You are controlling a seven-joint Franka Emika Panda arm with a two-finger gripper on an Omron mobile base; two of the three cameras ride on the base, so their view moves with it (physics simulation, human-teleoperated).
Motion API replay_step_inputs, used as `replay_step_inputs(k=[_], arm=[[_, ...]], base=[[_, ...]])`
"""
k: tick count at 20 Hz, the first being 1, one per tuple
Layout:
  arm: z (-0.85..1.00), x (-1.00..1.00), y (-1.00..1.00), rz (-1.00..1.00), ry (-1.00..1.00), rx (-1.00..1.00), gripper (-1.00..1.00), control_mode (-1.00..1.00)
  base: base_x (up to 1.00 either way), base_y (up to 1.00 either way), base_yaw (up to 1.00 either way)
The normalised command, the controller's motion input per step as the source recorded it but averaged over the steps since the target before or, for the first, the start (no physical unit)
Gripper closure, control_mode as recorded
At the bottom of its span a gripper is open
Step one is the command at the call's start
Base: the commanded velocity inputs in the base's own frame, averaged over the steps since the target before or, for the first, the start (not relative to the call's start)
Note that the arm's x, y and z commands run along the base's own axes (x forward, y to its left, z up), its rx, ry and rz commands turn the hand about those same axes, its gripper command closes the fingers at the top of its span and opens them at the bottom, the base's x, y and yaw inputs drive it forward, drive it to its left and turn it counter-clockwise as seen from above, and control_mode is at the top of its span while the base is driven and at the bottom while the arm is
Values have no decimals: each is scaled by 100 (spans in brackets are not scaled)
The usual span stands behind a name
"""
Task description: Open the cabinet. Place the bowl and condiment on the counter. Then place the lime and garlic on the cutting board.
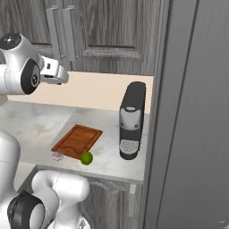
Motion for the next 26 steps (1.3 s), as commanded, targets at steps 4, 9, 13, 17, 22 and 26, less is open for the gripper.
replay_step_inputs(k=[4, 9, 13, 17, 22, 26], arm=[[41, 0, 14, 0, -6, 0, -100, -100], [33, 0, 6, 0, -11, 0, -100, -100], [33, 0, 0, 0, -13, 0, -100, -100], [22, 9, 0, 0, -13, 0, -100, -100], [13, 16, 0, 0, -9, 0, -100, -100], [7, 22, 0, 0, -5, 0, -100, -100]], base=[[0, 0, 0], [0, 0, 0], [0, 0, 0], [0, 0, 0], [0, 0, 0], [0, 0, 0]])
